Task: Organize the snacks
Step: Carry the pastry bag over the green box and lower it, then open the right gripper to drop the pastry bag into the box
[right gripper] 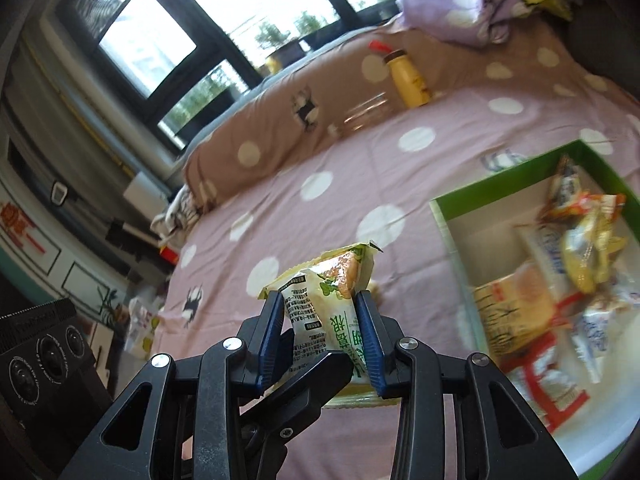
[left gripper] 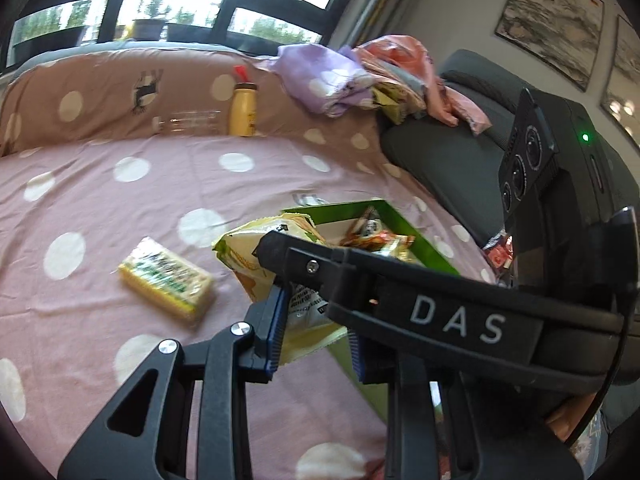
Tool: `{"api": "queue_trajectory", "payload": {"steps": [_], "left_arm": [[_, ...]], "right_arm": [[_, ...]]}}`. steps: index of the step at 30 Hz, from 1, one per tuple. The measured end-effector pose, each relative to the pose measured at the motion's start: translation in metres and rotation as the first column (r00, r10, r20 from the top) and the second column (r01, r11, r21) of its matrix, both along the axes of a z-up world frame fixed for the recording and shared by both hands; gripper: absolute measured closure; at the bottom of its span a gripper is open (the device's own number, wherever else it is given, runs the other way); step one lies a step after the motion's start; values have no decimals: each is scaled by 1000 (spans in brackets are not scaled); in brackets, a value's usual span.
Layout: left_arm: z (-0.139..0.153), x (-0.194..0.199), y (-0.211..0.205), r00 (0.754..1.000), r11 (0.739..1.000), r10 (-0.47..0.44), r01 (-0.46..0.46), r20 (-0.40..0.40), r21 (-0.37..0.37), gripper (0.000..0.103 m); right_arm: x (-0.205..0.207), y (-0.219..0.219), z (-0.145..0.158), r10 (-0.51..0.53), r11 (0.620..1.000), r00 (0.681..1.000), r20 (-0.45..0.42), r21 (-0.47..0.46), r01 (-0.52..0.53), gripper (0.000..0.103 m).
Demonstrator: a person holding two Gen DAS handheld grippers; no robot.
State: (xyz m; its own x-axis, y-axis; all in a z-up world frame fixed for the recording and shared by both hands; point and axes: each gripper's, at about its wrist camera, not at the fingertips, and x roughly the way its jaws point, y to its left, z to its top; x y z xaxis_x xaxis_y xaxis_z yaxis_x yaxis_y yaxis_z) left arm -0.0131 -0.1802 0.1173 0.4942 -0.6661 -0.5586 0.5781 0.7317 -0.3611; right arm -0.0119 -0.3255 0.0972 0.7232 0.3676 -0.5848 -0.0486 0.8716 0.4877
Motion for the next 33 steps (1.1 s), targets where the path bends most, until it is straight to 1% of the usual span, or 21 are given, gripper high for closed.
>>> {"api": "queue_trajectory", "payload": {"steps": [6, 11, 14, 19, 22, 23, 25, 26, 27, 29, 30, 31, 32, 33], "left_arm": [[2, 3, -46, 994, 994, -105, 105, -3, 10, 78], [-5, 8, -74, 981, 982, -188, 187, -41, -6, 78], [-12, 10, -91, 974, 978, -207, 207, -94, -5, 78], [-32, 16, -113, 950, 972, -234, 235, -207, -20, 78], [-40, 17, -119, 941, 971, -237, 239, -242, -22, 78], [-42, 18, -119, 939, 972, -232, 233, -255, -27, 78], [-49, 20, -119, 933, 977, -210, 210, -291, -32, 74], [-50, 20, -119, 935, 979, -201, 200, -293, -33, 74], [-49, 19, -118, 940, 982, -189, 188, -284, -32, 73], [-47, 18, -115, 945, 984, -178, 180, -274, -21, 67], [-46, 17, -113, 946, 984, -178, 179, -271, -22, 63], [-44, 17, -111, 947, 983, -180, 179, -265, -25, 60], [-43, 15, -109, 950, 984, -178, 177, -256, -29, 58], [-40, 14, -104, 954, 985, -175, 172, -245, -33, 54]], "right_arm": [[-11, -47, 0, -133, 990, 991, -12, 36, 133, 63], [-17, -78, -6, -229, 972, 972, -49, 34, 231, 63], [-17, -94, -14, -266, 963, 960, -89, 29, 269, 62], [-15, -116, -30, -322, 944, 930, -178, 14, 329, 62], [-13, -124, -37, -338, 937, 918, -210, 20, 349, 62], [-12, -126, -40, -344, 933, 913, -221, 28, 358, 59], [-11, -129, -44, -371, 922, 897, -242, 17, 386, 56], [-10, -130, -46, -384, 917, 889, -251, 6, 398, 55], [-10, -131, -47, -393, 914, 882, -258, -6, 406, 54], [-11, -131, -46, -401, 911, 879, -256, -13, 412, 52], [-12, -131, -45, -407, 909, 879, -249, -16, 417, 49], [-12, -130, -43, -413, 907, 878, -240, -19, 422, 47], [-14, -130, -41, -420, 904, 878, -230, -21, 427, 43], [-15, -130, -40, -427, 901, 878, -218, -23, 433, 39]]}}
